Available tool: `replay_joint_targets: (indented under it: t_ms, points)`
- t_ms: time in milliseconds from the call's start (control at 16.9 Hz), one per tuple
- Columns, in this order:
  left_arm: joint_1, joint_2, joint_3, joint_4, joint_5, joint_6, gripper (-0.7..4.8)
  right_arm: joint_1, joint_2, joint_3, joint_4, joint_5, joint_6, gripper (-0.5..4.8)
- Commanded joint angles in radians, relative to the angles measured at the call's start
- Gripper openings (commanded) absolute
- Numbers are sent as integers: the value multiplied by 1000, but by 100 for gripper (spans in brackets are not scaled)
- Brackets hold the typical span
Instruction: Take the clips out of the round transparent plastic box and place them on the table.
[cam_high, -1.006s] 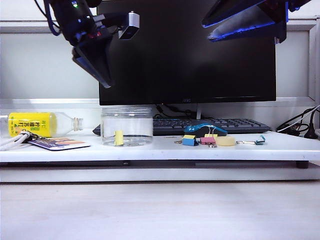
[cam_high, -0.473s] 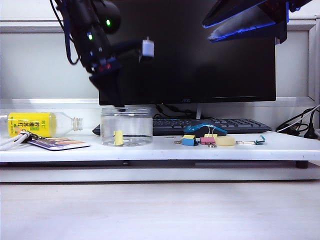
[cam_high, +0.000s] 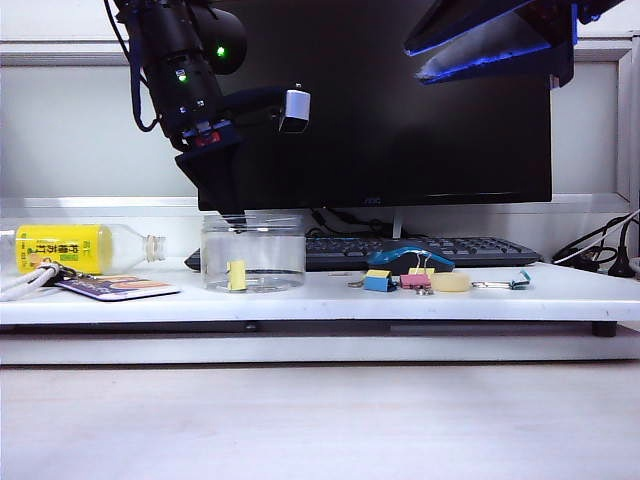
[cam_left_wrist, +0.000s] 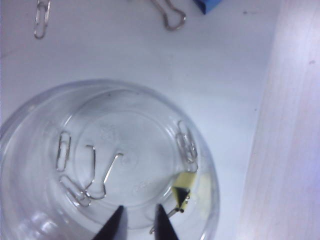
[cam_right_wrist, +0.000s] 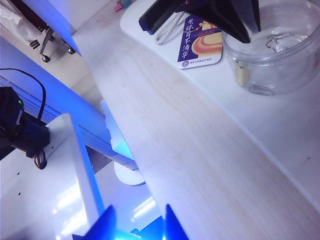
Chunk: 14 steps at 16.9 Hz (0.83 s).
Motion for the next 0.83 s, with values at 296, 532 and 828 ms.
replay_joint_targets:
  t_ms: [296,532,828]
  points:
    - [-18,-6,5,0,100,-88,80,1,-3,2,8,-6,-2,126]
    - [-18,-6,5,65,177,-154,80,1,-3,2,-11,-6,-3,126]
    - [-31,-5,5,260,253,-316,80,1,-3,2,-32,-6,-3,126]
